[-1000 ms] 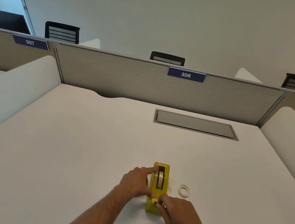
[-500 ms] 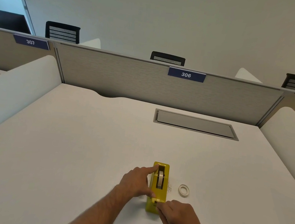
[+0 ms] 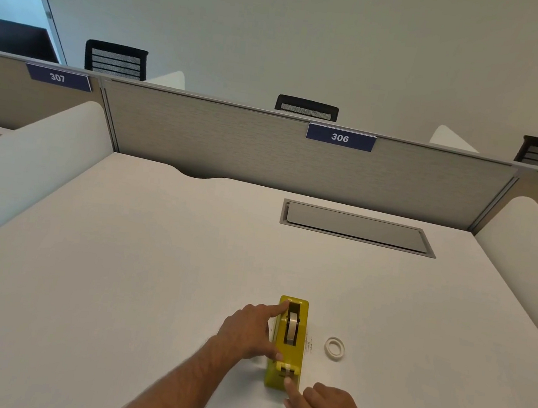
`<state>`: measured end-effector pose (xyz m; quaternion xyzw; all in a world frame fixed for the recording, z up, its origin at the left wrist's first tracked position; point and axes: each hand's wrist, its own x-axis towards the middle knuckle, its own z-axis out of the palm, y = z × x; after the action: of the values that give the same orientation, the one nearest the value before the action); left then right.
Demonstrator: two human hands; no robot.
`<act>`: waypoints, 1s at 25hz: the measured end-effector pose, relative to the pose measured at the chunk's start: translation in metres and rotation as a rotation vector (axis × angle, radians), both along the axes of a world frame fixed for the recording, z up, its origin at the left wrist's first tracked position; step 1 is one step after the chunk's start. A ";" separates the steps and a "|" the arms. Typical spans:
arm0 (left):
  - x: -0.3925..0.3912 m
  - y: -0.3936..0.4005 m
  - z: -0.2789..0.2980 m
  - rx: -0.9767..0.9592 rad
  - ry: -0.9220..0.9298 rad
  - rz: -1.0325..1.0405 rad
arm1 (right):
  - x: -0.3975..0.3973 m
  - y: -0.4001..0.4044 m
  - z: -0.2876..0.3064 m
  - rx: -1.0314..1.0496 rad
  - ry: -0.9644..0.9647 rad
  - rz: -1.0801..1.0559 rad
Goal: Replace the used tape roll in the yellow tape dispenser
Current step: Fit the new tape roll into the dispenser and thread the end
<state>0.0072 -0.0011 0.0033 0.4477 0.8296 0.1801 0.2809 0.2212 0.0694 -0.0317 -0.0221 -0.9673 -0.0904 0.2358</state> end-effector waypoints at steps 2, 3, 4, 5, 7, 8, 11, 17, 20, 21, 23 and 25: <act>0.000 0.000 0.000 -0.002 0.000 -0.002 | -0.001 -0.002 0.000 -0.043 -0.009 -0.009; 0.000 0.000 0.000 -0.004 0.000 -0.002 | -0.002 -0.004 0.001 -0.085 -0.010 -0.018; 0.000 0.000 0.000 -0.006 -0.002 -0.002 | -0.003 -0.005 0.005 -0.150 -0.008 -0.033; -0.001 0.000 0.000 -0.007 -0.006 -0.003 | -0.004 -0.006 0.009 -0.230 0.009 -0.056; -0.001 0.000 -0.001 -0.008 -0.012 -0.001 | -0.008 -0.005 0.014 -0.414 0.081 -0.105; -0.001 0.000 -0.001 -0.007 -0.013 0.001 | -0.011 -0.003 0.016 -0.481 0.119 -0.118; -0.001 0.000 -0.001 -0.006 -0.012 -0.001 | -0.015 0.002 0.024 -0.541 0.097 -0.113; -0.002 0.000 -0.002 -0.009 -0.003 -0.006 | -0.030 0.002 0.026 -1.061 0.075 -0.228; -0.001 0.000 -0.002 -0.012 0.001 -0.006 | -0.033 0.005 0.026 -1.123 0.021 -0.241; -0.001 0.000 -0.002 -0.011 0.003 -0.005 | -0.033 0.005 0.026 -1.121 0.010 -0.235; -0.001 0.001 -0.003 -0.010 0.008 -0.008 | -0.031 0.005 0.026 -1.111 0.012 -0.228; -0.002 0.001 -0.003 -0.011 0.013 -0.008 | -0.029 0.006 0.025 -1.052 0.024 -0.198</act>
<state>0.0054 0.0000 -0.0001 0.4507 0.8306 0.1713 0.2786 0.1920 0.0756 -0.0063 -0.2297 -0.8724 0.3852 0.1941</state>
